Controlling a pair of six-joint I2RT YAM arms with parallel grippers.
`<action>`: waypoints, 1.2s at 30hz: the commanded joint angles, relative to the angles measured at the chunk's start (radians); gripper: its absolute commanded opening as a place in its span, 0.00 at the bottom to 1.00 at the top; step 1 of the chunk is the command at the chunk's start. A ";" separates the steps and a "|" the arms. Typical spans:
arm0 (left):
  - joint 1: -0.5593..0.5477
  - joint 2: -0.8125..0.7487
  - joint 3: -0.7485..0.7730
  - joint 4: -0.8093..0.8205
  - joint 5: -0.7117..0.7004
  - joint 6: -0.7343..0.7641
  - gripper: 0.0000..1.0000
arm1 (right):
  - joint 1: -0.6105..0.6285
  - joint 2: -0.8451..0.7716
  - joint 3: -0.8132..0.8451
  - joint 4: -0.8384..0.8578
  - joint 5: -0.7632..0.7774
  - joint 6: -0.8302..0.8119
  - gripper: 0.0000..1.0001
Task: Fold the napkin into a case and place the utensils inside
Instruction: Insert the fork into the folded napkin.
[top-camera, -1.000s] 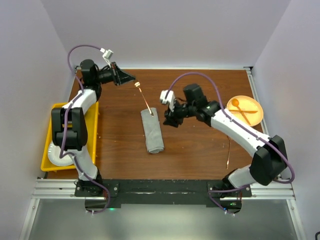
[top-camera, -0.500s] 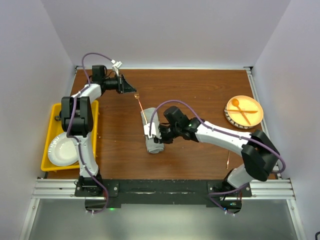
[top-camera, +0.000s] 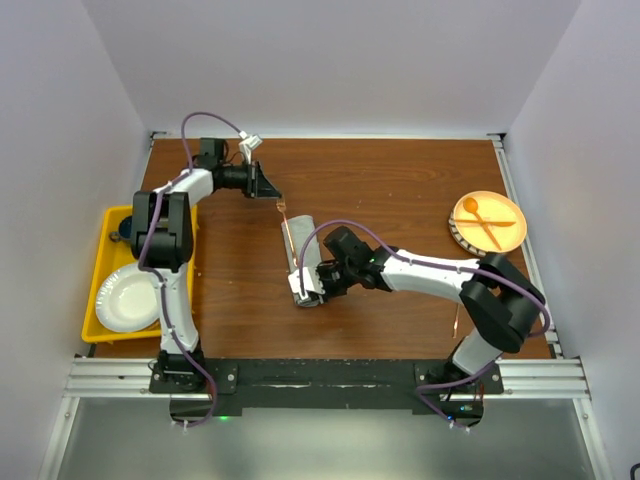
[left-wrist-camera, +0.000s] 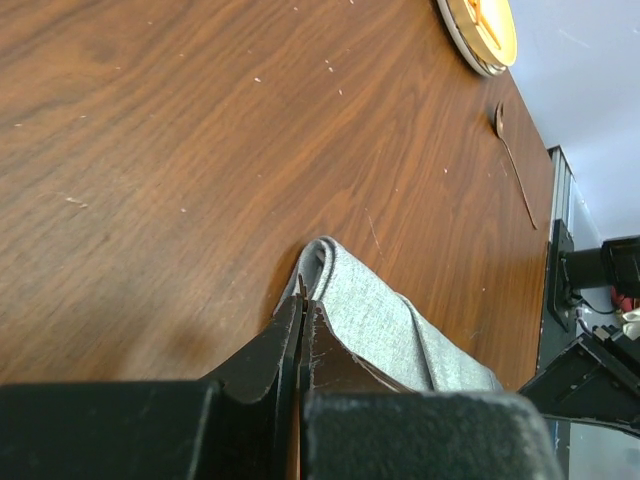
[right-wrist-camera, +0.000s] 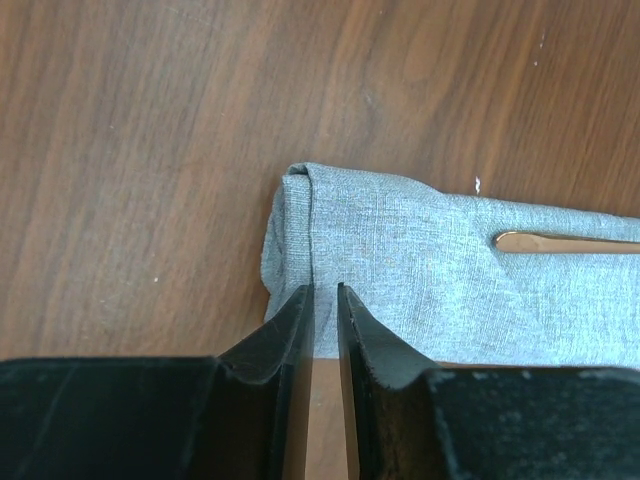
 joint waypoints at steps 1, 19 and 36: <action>-0.012 0.012 0.021 -0.001 0.033 0.061 0.00 | 0.008 0.032 -0.007 0.057 -0.018 -0.053 0.19; -0.054 -0.017 -0.106 0.046 0.077 0.041 0.00 | 0.009 0.069 -0.011 0.069 0.027 -0.068 0.12; -0.066 -0.090 -0.240 0.193 0.061 -0.071 0.00 | 0.022 0.040 -0.008 0.062 0.062 -0.050 0.14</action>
